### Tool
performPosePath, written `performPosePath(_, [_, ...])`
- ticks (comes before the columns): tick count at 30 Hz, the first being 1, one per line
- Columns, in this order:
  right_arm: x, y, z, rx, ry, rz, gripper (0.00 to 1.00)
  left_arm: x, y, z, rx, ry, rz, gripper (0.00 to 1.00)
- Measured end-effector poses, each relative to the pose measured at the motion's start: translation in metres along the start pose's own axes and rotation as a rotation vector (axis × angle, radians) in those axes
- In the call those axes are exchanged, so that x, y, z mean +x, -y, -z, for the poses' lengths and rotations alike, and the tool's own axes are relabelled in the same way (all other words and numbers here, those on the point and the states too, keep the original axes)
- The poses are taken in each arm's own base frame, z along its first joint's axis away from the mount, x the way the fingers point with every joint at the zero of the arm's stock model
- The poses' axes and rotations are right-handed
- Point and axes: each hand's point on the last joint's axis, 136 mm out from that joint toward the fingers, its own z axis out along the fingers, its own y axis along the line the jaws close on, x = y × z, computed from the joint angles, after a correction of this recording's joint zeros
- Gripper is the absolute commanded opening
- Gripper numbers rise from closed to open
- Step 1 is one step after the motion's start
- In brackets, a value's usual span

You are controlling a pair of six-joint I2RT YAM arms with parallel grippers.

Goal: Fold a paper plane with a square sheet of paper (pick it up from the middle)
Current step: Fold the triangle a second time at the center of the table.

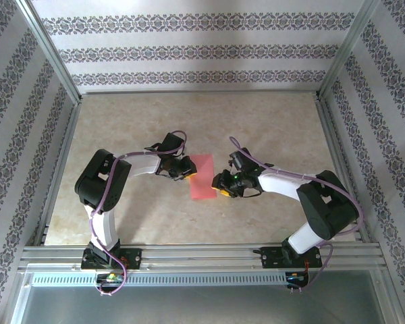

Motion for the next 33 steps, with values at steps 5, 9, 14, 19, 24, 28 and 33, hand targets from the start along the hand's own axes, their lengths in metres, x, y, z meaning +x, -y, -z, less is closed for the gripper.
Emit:
performPosePath(5, [0.006,-0.001,-0.006,0.002,-0.029,-0.005,0.42,0.0,0.0,0.0,0.0,0.001,0.006,0.18])
performPosePath(9, [0.01,-0.003,-0.01,0.002,-0.051,0.0,0.42,0.0,0.0,0.0,-0.001,0.001,0.006,0.18])
performPosePath(14, [0.013,-0.005,-0.013,-0.006,-0.072,-0.001,0.42,0.0,0.0,0.0,-0.001,0.002,0.006,0.18])
performPosePath(19, [0.011,-0.009,-0.014,-0.027,-0.067,0.001,0.4,0.0,0.0,0.0,-0.001,0.002,0.006,0.18])
performPosePath(24, [0.009,-0.012,-0.015,-0.055,-0.052,-0.005,0.38,0.0,0.0,0.0,-0.001,0.002,0.006,0.18])
performPosePath(28, [0.008,-0.013,-0.016,-0.065,-0.045,-0.012,0.33,0.0,0.0,0.0,-0.001,0.002,0.006,0.18])
performPosePath(33, [0.006,-0.015,-0.016,-0.078,-0.038,-0.016,0.3,0.0,0.0,0.0,-0.001,0.002,0.006,0.18])
